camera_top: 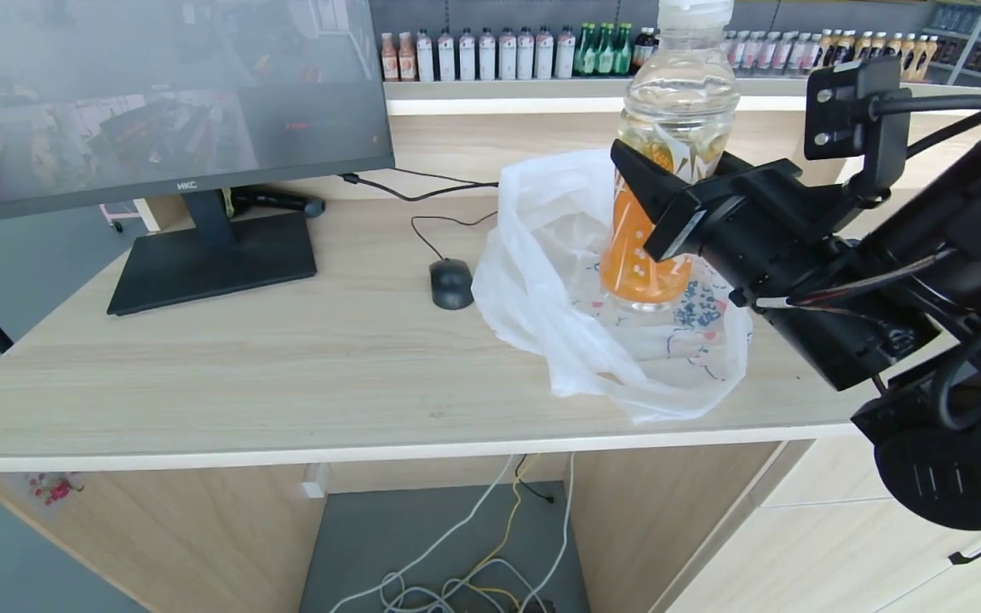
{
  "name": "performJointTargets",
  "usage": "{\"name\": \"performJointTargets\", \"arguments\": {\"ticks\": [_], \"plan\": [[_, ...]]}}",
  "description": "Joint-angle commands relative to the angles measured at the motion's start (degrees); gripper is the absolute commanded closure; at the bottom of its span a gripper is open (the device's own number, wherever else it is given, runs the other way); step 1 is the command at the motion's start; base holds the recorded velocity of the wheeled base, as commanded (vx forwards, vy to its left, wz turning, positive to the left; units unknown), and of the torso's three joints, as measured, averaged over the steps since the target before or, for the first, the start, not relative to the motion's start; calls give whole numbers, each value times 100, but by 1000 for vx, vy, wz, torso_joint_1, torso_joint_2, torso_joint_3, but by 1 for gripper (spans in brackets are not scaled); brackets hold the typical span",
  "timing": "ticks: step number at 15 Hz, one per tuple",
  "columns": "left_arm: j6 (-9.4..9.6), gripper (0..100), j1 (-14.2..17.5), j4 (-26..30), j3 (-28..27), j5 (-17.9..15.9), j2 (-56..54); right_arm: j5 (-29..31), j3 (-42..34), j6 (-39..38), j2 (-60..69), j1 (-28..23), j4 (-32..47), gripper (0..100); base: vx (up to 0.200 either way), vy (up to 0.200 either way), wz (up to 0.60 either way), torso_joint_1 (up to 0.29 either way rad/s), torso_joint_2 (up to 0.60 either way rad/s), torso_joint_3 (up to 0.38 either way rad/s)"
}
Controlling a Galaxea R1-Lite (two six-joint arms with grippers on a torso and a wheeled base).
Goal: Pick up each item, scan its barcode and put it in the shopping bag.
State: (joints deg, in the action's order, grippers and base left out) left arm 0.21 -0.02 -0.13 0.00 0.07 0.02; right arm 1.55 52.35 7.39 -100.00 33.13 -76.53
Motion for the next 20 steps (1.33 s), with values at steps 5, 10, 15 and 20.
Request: {"name": "performJointTargets", "arguments": {"ticks": [5, 10, 15, 20], "plan": [[-3, 0, 2, -4, 0, 1, -2, 12, 1076, -27, -652, -18, 455, 100, 0, 0, 0, 0, 0, 0], [-3, 0, 2, -4, 0, 1, -2, 3, 1797, -36, -1065, -290, 894, 100, 0, 0, 0, 0, 0, 0], [6, 0, 2, -4, 0, 1, -2, 3, 2456, -159, -1663, -378, 1009, 100, 0, 0, 0, 0, 0, 0], [-3, 0, 2, -4, 0, 1, -2, 21, 2473, -238, -1944, -413, 991, 100, 0, 0, 0, 0, 0, 0]]}}
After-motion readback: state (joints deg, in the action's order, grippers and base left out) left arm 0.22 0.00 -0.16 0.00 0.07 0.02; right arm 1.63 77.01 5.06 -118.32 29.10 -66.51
